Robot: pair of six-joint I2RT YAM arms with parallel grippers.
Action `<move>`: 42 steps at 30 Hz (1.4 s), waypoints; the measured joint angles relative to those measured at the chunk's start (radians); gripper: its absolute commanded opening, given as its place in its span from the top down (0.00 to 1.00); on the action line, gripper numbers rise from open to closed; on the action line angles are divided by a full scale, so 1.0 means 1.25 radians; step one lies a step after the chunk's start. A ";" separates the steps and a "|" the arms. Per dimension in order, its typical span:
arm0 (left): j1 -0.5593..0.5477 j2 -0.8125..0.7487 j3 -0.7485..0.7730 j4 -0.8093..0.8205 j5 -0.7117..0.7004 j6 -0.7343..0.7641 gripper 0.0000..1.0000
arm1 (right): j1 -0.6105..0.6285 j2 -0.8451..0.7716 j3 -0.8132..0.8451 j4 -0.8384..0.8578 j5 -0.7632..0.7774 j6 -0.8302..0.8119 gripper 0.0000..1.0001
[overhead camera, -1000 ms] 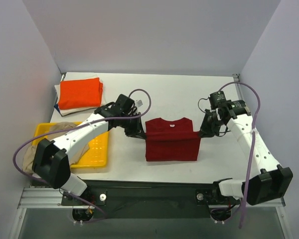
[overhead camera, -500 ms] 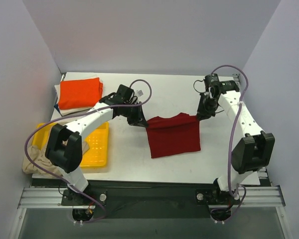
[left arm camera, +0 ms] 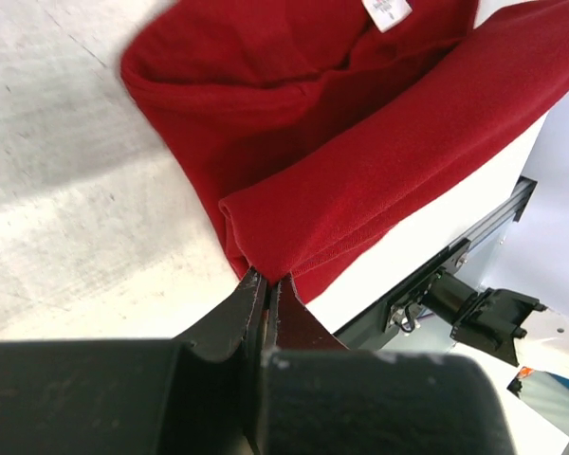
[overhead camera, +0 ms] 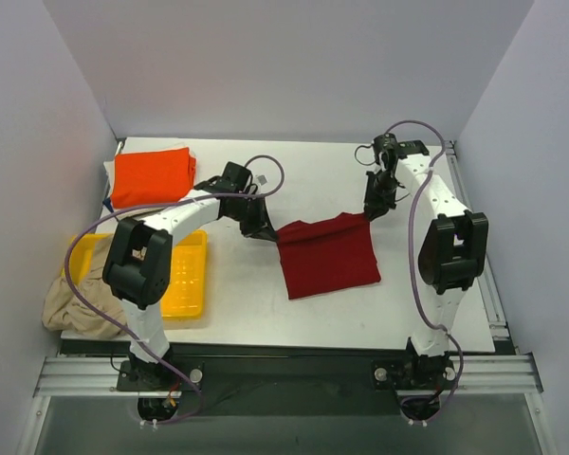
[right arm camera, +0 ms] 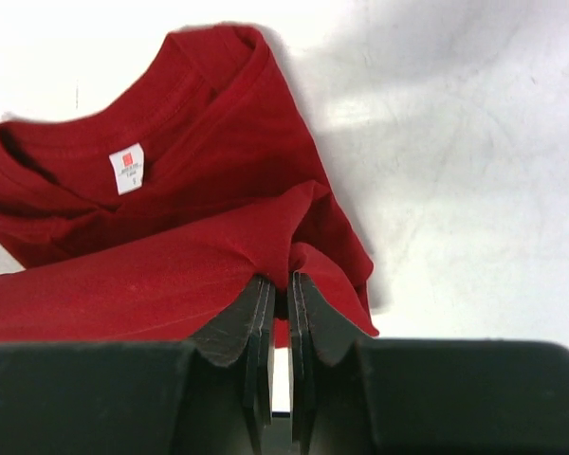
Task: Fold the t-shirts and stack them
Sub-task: Fold the long partially folded tshirt into a neat square, then put the neatly folded tshirt into the corner of the board with the left arm
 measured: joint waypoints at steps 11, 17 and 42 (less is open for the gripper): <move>0.026 0.055 0.040 0.012 -0.099 -0.003 0.39 | -0.012 0.146 0.144 0.020 0.001 -0.030 0.49; 0.018 0.010 -0.026 0.103 -0.120 -0.005 0.37 | -0.014 0.104 0.096 0.048 -0.015 -0.044 0.49; -0.040 -0.022 -0.461 0.773 0.026 -0.198 0.33 | 0.105 -0.089 -0.353 0.243 -0.214 0.044 0.50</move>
